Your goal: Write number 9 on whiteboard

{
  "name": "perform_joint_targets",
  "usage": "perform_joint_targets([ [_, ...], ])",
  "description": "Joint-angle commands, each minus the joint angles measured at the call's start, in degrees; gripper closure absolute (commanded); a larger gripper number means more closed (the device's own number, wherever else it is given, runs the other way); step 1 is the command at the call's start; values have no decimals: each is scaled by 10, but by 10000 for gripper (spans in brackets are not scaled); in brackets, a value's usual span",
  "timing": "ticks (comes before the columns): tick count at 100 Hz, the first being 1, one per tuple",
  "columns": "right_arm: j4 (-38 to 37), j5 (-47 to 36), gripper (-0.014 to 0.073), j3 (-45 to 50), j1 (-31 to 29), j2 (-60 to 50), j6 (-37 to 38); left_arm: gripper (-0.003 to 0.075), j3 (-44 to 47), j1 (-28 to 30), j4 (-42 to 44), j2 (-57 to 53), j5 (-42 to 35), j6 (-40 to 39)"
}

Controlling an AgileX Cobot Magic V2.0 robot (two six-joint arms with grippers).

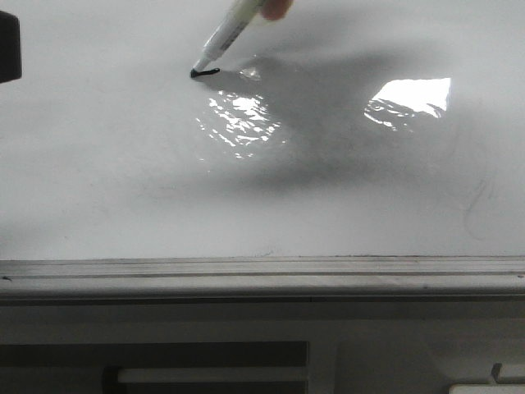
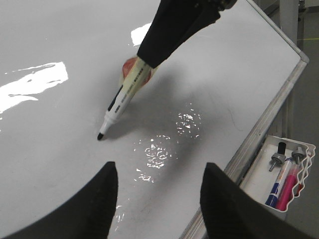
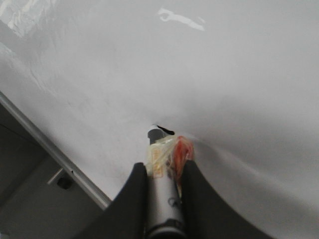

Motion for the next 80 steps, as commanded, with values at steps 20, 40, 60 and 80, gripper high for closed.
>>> perform_joint_targets([
  [20, -50, 27, 650, -21, 9, -6, 12, 365, -15, 0, -18, -2, -43, -6],
  [40, -54, 7, 650, -52, -20, -15, 15, 365, -15, 0, -18, -2, -43, -6],
  [60, -54, 73, 650, -12, -12, -14, 38, 365, -15, 0, -18, -2, -40, -6],
  [80, -41, 27, 650, 71, 53, -19, 48, 364, -15, 0, 2, 10, -39, -4],
])
